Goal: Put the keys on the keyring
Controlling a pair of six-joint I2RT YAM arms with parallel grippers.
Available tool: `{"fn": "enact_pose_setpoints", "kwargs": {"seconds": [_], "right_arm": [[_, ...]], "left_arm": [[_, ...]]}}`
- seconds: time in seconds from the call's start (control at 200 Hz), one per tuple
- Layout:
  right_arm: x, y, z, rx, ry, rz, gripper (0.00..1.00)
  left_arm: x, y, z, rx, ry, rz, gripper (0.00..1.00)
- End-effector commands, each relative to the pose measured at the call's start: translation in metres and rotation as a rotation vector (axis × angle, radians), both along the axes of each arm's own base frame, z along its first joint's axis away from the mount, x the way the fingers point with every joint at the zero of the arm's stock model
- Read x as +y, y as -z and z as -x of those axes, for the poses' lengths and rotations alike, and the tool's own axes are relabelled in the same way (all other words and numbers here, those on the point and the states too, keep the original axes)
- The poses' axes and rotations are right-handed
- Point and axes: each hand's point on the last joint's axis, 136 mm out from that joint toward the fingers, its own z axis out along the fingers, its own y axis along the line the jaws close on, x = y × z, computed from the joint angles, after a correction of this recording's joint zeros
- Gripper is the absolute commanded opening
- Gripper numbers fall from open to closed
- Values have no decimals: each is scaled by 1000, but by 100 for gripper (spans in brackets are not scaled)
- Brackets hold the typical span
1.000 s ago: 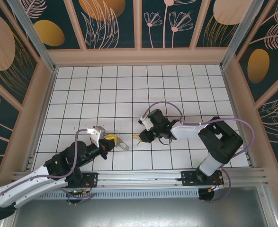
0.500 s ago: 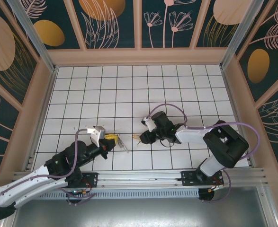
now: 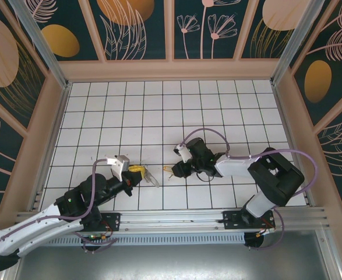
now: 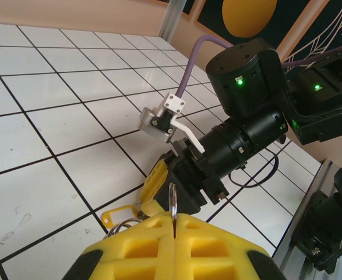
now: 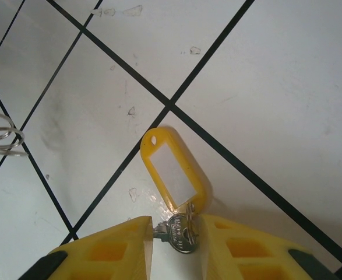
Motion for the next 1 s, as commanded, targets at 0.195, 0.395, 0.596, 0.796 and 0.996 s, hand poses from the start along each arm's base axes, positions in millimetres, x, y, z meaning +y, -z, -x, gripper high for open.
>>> {"fn": "enact_pose_setpoints", "kwargs": {"seconds": [0.195,0.395,0.596,0.796,0.996], "right_arm": [[0,12,-2,13,7,10,21],[1,10,-4,-1,6,4,12],[2,6,-8,-29,10,0,0],[5,-25,-4,-124,-38,-36,0],[-3,-55,0,-203,-67,-36,0]], "left_arm": [[-1,-23,1,-54,15,53,0],[0,-22,1,-52,11,51,0],[1,-21,0,-51,2,44,0],[-4,-27,0,-81,25,18,0],[-14,-38,4,-122,83,-5,0]]}}
